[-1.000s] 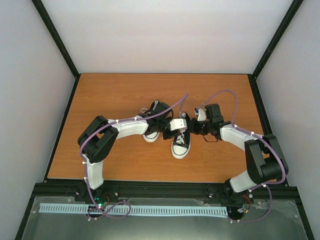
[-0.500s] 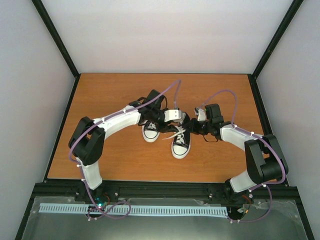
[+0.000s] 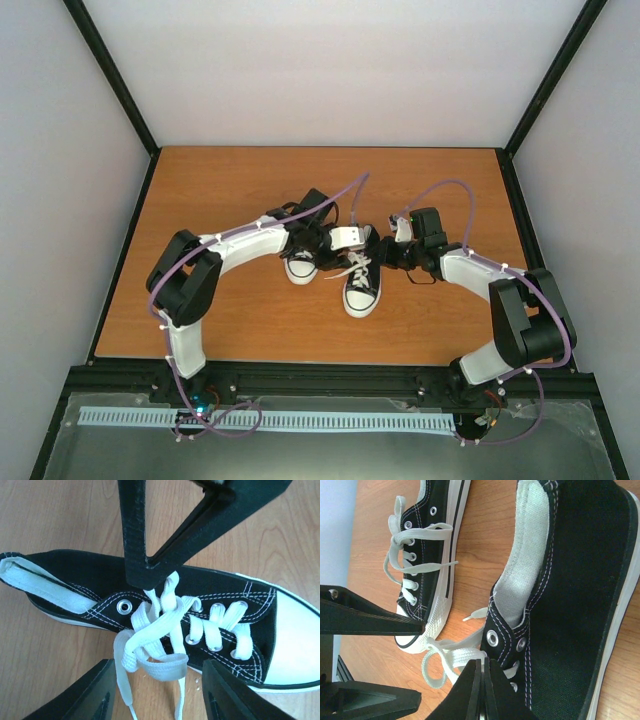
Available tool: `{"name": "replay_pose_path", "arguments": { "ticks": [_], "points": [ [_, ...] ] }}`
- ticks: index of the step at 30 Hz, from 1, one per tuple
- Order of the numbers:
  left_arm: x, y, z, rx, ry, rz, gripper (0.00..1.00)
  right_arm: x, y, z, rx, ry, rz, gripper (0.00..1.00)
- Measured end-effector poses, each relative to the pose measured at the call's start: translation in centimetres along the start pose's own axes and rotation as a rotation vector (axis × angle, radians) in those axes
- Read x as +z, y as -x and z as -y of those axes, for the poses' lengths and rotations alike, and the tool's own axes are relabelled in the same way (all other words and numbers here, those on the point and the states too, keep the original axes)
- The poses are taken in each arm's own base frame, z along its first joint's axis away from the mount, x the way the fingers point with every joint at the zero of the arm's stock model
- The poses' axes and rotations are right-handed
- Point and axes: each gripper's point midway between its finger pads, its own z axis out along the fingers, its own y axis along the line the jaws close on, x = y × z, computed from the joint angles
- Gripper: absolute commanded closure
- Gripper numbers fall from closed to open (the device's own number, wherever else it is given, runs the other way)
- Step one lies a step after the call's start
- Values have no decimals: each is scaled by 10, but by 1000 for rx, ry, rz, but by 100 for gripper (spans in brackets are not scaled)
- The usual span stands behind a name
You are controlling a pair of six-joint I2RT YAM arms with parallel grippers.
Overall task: Tie the shoes
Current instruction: Tie the shoelace on the shoe.
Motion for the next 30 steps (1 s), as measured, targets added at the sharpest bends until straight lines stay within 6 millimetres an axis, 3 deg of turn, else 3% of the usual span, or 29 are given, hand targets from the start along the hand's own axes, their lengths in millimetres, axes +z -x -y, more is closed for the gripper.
{"name": "replay_pose_path", "arguments": {
  "ticks": [10,23,25,28,30],
  "points": [
    [8,-18,3,-174,25,-38,58,1,0,1,2,-1,-3,97],
    [14,-12,11,-240,-9,-16,53,3,-1,2,5,-4,-9,97],
    [15,-9,12,-242,-14,-7,59,3,-1,3,6,-4,-9,97],
    [15,-6,11,-246,-16,3,77,3,-1,3,6,-5,-10,97],
    [16,-4,9,-252,-9,8,79,3,0,2,4,-3,-8,97]
  ]
}}
